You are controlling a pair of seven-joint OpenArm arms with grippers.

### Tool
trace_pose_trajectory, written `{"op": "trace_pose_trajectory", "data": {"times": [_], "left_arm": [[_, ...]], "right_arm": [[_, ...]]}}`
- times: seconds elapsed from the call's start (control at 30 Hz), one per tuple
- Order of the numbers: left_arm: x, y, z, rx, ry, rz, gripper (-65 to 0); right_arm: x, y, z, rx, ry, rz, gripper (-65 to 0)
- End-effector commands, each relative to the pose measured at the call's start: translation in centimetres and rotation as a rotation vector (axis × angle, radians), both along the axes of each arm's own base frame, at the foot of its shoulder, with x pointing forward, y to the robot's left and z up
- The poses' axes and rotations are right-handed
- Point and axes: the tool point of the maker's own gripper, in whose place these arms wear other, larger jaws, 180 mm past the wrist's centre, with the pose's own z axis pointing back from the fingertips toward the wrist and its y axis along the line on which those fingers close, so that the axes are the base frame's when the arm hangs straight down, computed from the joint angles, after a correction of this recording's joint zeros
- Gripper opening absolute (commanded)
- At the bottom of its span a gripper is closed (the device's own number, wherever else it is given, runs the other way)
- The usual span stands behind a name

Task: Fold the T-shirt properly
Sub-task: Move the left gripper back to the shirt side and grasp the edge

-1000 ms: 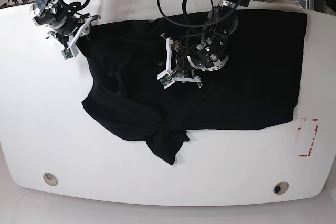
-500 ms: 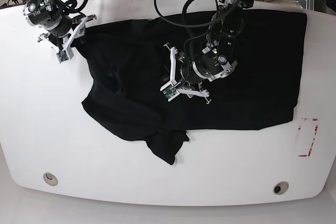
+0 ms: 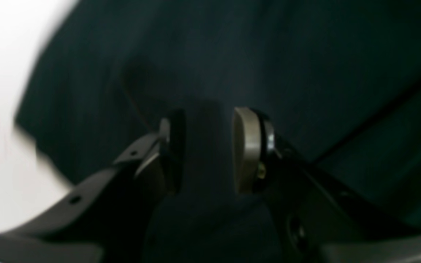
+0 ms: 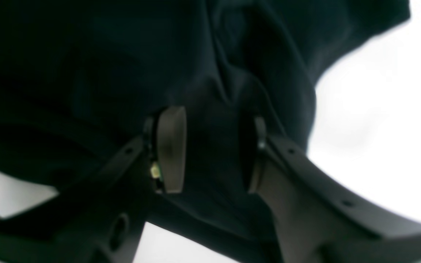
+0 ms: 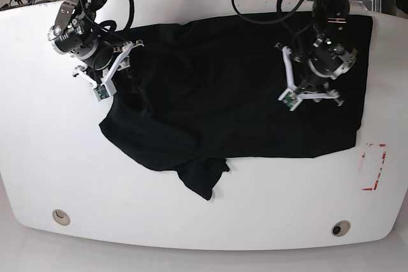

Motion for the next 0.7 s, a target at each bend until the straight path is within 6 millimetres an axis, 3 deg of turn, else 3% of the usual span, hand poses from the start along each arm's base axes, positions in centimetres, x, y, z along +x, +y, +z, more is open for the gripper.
{"op": "trace_pose_trajectory", "data": {"times": [0.0,0.03,0.13,0.3,0.57,0.67], "left_arm": [[0.8,2.8,1.5,0.008,-0.06,0.08,-45.1],[0.5,4.8,1.7,0.017,-0.065,0.142,-45.1],[0.1,7.6,2.1,0.032,-0.075,0.225,-45.0],[-0.4,9.9,2.2,0.041,-0.075,0.294,-45.0],[-0.9,10.7,2.2,0.047,-0.073,0.32,-45.1],[-0.9,10.8,2.2,0.048,-0.072,0.324,-45.1]], "right_arm": [[1.8,-0.4,1.3,-0.001,-0.061,-0.009,-42.6],[2.3,-0.7,1.1,-0.01,-0.058,-0.015,-42.5],[4.2,-1.5,1.5,-0.035,-0.071,-0.029,-41.9],[7.4,-3.3,1.8,-0.079,-0.075,-0.053,-41.9],[12.8,-5.5,2.0,-0.053,-0.103,-0.088,-41.5],[14.5,-5.9,1.8,-0.027,-0.12,-0.098,-37.3]]}}
